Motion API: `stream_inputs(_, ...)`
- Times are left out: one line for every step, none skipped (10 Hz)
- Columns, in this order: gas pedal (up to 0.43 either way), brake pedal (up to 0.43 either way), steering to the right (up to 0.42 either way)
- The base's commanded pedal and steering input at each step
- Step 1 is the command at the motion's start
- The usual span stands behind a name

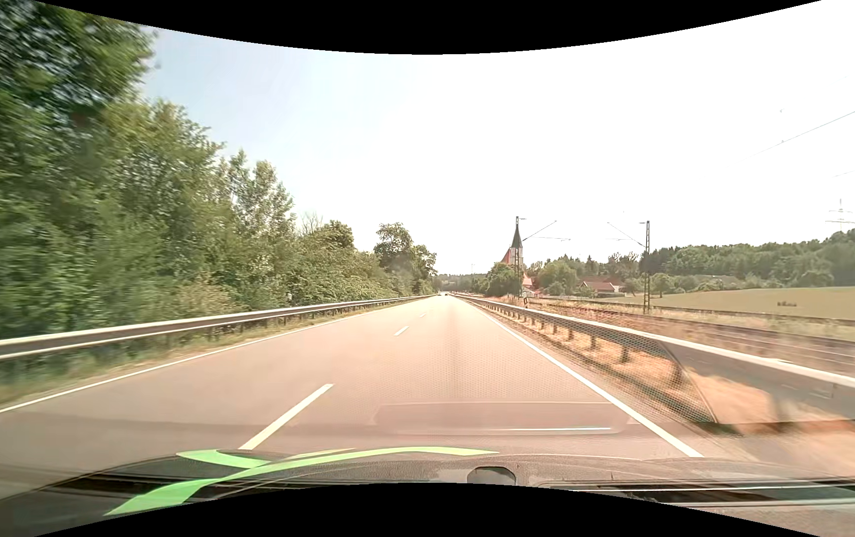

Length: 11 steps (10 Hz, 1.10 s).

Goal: Follow the waypoints while adhering to traffic rules and regulations

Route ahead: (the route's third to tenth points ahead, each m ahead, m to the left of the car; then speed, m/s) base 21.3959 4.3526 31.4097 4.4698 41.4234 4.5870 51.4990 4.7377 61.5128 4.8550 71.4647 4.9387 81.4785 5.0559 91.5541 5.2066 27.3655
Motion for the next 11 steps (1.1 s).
stream_inputs(0.189, 0.0, -0.002)
stream_inputs(0.189, 0.0, -0.002)
stream_inputs(0.189, 0.0, -0.002)
stream_inputs(0.189, 0.0, -0.002)
stream_inputs(0.189, 0.0, -0.002)
stream_inputs(0.189, 0.0, -0.002)
stream_inputs(0.189, 0.0, -0.002)
stream_inputs(0.197, 0.0, -0.002)
stream_inputs(0.197, 0.0, -0.002)
stream_inputs(0.197, 0.0, -0.002)
stream_inputs(0.197, 0.0, -0.002)
